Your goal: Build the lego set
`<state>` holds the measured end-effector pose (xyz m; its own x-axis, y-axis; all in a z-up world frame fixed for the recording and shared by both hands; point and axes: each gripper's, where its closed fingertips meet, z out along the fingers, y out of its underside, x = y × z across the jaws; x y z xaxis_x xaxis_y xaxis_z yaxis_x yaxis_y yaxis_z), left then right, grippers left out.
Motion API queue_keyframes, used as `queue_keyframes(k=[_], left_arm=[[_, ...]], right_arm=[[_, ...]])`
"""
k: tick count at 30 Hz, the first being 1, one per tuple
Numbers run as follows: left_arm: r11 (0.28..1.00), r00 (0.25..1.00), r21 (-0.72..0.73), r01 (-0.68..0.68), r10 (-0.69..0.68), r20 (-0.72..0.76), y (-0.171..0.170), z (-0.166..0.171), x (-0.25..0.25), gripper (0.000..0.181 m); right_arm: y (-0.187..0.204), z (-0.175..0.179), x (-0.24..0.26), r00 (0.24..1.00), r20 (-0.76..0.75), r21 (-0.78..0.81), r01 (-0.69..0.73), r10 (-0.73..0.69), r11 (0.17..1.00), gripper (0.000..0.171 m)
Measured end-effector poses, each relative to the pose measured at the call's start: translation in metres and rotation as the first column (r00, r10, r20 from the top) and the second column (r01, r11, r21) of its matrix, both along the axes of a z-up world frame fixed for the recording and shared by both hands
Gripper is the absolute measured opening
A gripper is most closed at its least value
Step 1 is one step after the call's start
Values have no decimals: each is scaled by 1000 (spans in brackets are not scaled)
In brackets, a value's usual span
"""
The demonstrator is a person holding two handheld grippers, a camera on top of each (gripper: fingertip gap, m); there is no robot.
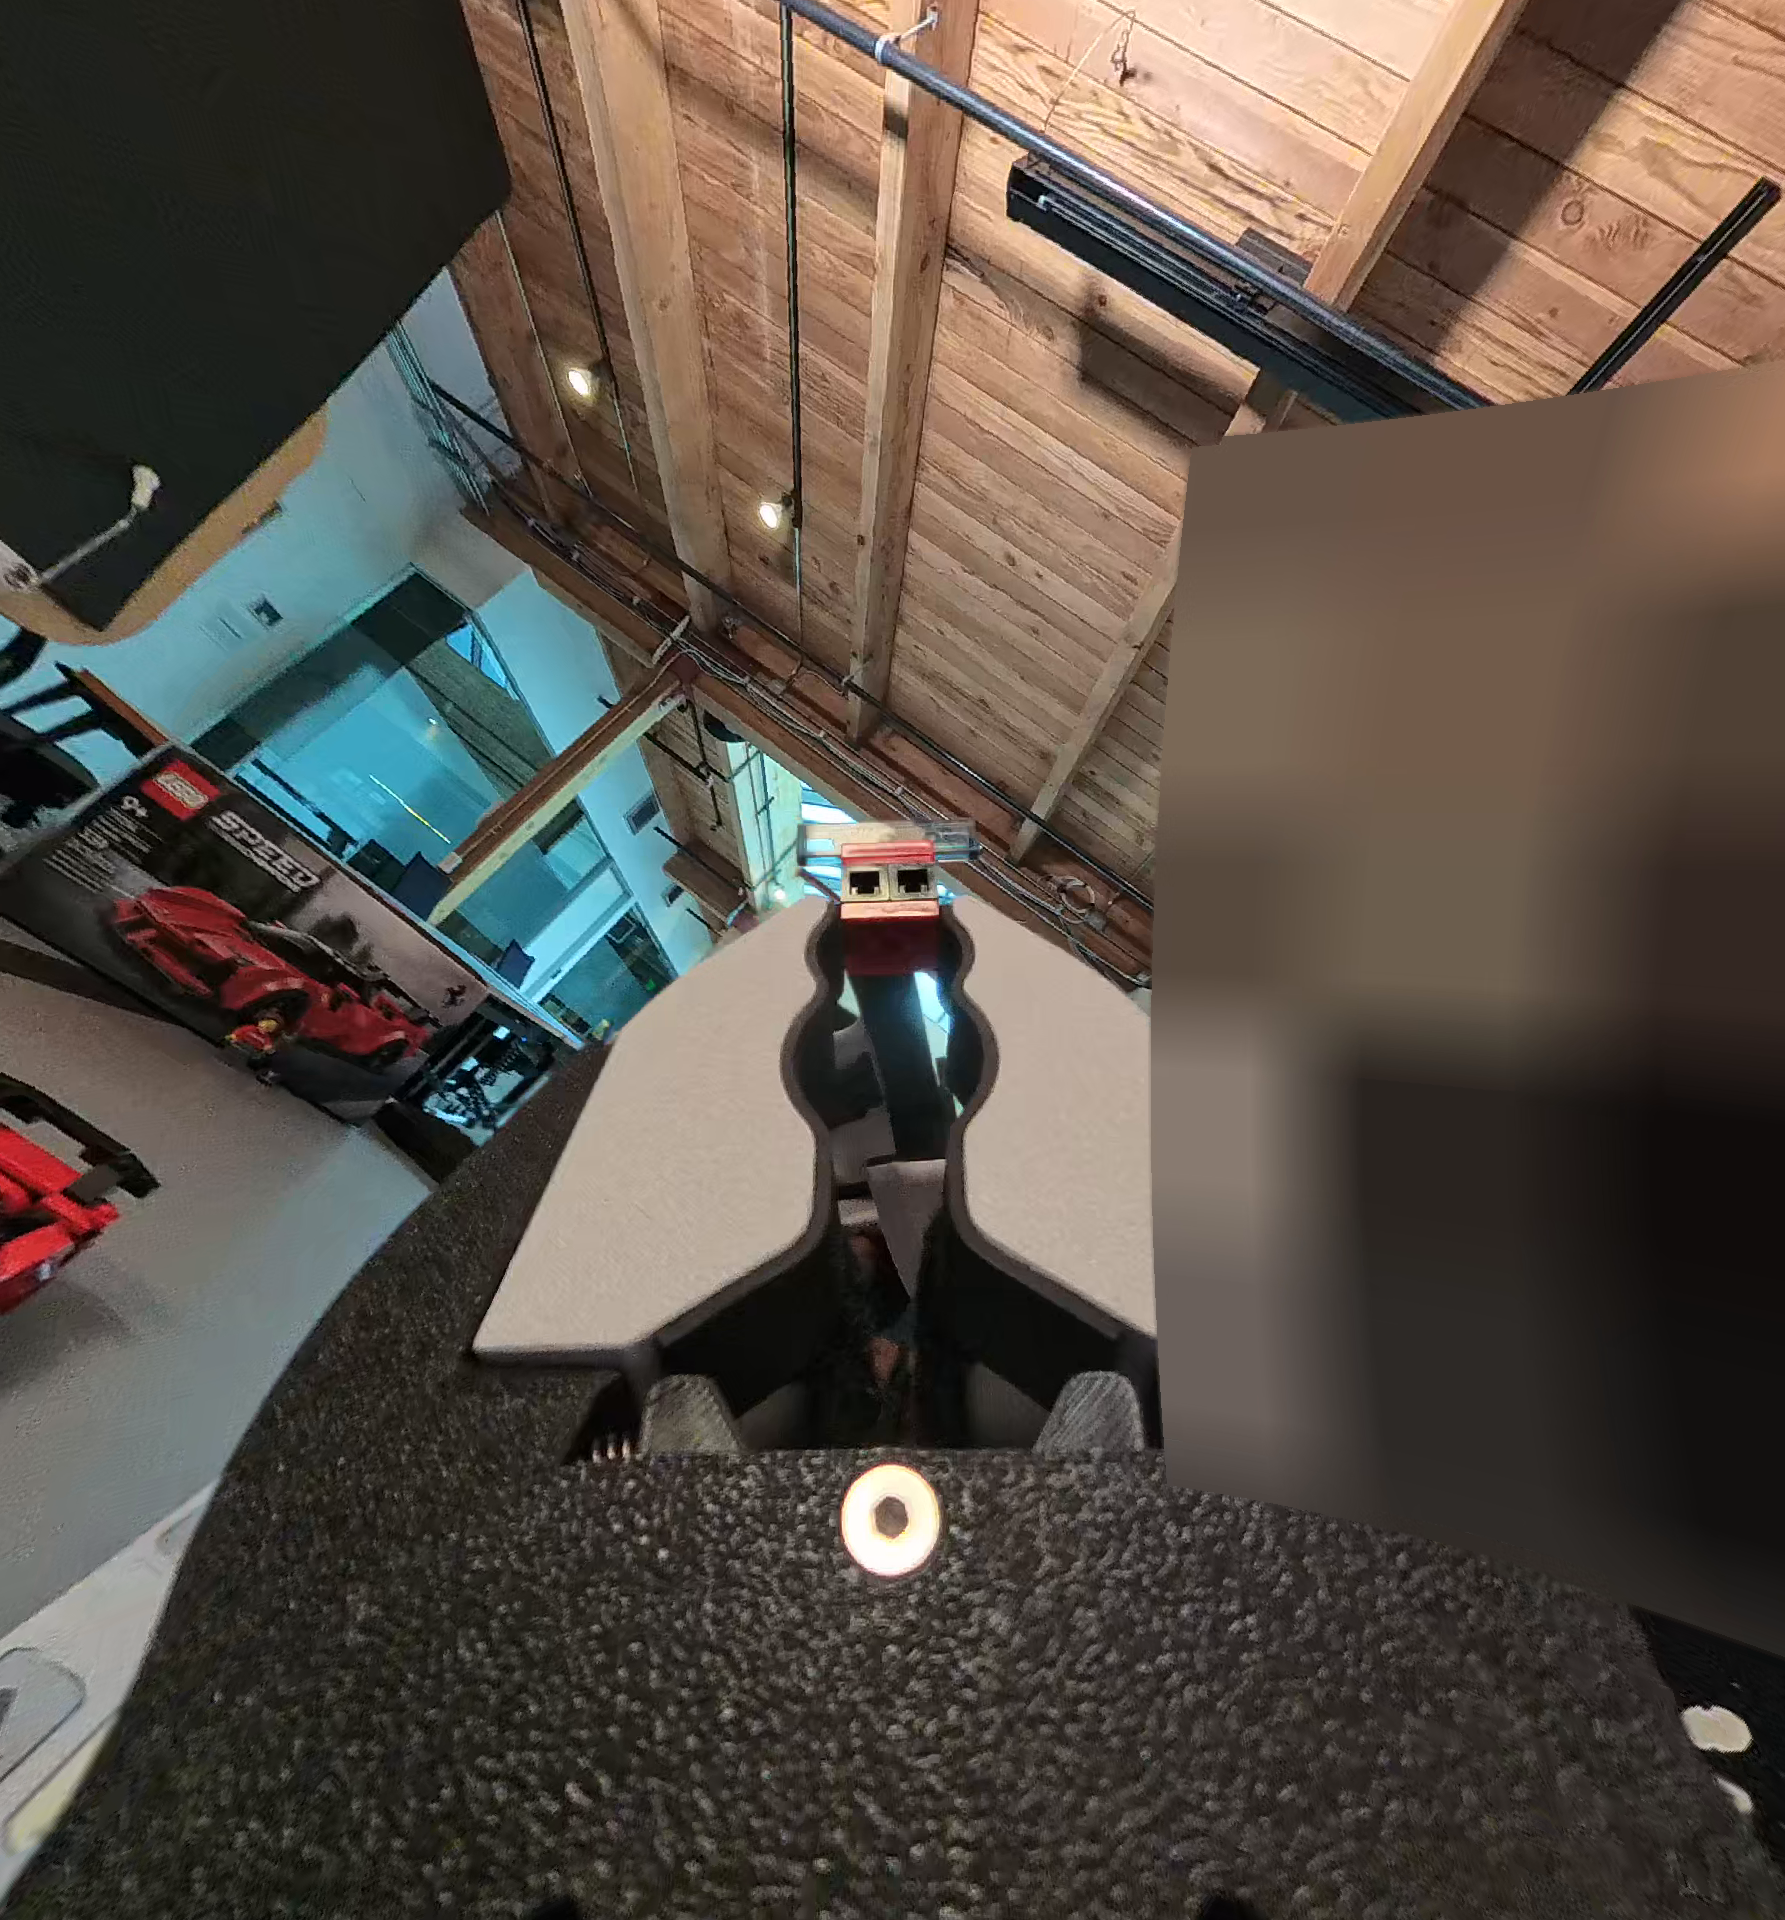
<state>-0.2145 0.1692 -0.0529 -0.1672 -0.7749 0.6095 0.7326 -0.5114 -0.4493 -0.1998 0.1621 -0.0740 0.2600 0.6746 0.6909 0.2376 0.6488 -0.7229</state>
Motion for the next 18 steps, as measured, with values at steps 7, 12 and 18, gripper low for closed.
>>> queue_keyframes(k=[7,12,18], left_arm=[[999,999,-3,49,-49,-1,-3,-1,19,17],[996,996,-21,88,-88,9,-6,-4,26,17],[994,994,-27,107,-107,20,-7,-4,32,17]], right_arm=[[2,10,7,996,0,122,91,-92,988,42],[9,5,1,994,40,125,94,-100,988,43],[11,6,0,993,30,144,111,-117,983,38]])
